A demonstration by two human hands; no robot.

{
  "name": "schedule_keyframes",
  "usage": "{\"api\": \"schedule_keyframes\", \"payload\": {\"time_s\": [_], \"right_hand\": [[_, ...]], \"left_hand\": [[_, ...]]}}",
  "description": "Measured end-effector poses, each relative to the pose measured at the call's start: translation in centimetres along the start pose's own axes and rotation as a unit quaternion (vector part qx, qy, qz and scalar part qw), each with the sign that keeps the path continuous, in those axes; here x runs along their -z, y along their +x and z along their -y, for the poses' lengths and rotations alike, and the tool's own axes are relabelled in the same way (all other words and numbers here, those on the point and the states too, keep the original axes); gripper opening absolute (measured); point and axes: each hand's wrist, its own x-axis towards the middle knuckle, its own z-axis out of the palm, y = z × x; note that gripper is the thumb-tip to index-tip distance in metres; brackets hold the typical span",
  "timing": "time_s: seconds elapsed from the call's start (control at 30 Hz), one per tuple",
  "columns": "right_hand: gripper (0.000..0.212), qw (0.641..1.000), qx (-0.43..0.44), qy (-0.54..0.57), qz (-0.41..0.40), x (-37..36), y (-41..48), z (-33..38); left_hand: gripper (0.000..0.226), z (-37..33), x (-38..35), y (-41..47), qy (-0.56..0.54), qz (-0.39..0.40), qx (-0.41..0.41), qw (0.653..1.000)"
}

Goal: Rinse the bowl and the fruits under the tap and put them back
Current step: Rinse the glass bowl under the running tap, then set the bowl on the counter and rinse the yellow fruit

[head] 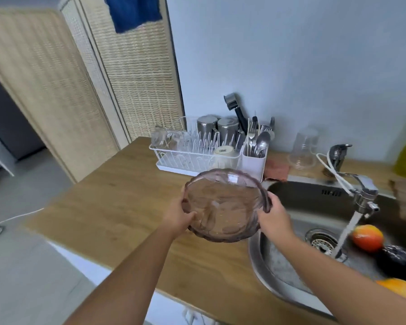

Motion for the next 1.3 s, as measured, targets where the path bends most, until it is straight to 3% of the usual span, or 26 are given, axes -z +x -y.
{"api": "schedule_keyframes", "payload": {"time_s": [0.1, 0.33, 0.47, 0.57, 0.67, 0.73, 0.83, 0.93, 1.03, 1.17, 1.3], "right_hand": [[0.051, 0.999, 0.002, -0.027, 0.043, -1.6, 1.5, 0.4], [0.052, 0.997, 0.007, -0.066, 0.040, -3.1, 3.2, -0.3], [0.048, 0.996, 0.025, -0.073, 0.041, -3.1, 3.0, -0.7], [0.043, 0.996, 0.048, -0.076, 0.029, -2.3, 2.5, -0.6], [0.029, 0.996, 0.063, -0.069, -0.007, -0.1, 1.4, -1.0], [0.014, 0.996, 0.061, -0.061, -0.034, 2.3, 0.5, -1.7], [0.016, 0.993, 0.041, -0.061, -0.092, 6.8, -0.9, -3.6], [0.015, 0.984, -0.006, -0.080, -0.158, 12.2, -2.1, -6.2], [0.010, 0.974, -0.078, -0.132, -0.169, 17.4, -2.8, -9.0], [0.026, 0.952, -0.126, -0.266, -0.076, 23.2, -2.6, -12.8], [0.054, 0.877, -0.112, -0.457, 0.091, 25.8, -0.6, -15.8]], "left_hand": [[0.088, 1.4, 0.7, 0.4, 0.015, -0.019, 0.028, 0.999], [0.091, 2.8, -0.2, 1.5, 0.021, 0.001, 0.089, 0.996], [0.080, 2.2, -0.1, 2.1, 0.089, -0.027, 0.108, 0.990], [0.065, 0.1, -0.1, 2.5, 0.182, -0.074, 0.053, 0.979], [0.052, -3.4, -1.4, 2.6, 0.185, -0.073, -0.034, 0.979], [0.043, -5.9, -3.3, 2.4, 0.141, -0.043, -0.107, 0.983], [0.033, -9.6, -7.4, 1.0, 0.070, 0.010, -0.222, 0.973], [0.029, -12.5, -12.6, -0.9, 0.027, 0.091, -0.290, 0.952], [0.025, -14.0, -18.0, -2.8, 0.025, 0.176, -0.330, 0.927], [0.024, -14.5, -25.2, -4.9, 0.032, 0.278, -0.308, 0.909], [0.040, -13.9, -31.6, -5.8, 0.098, 0.384, -0.221, 0.891]]}}
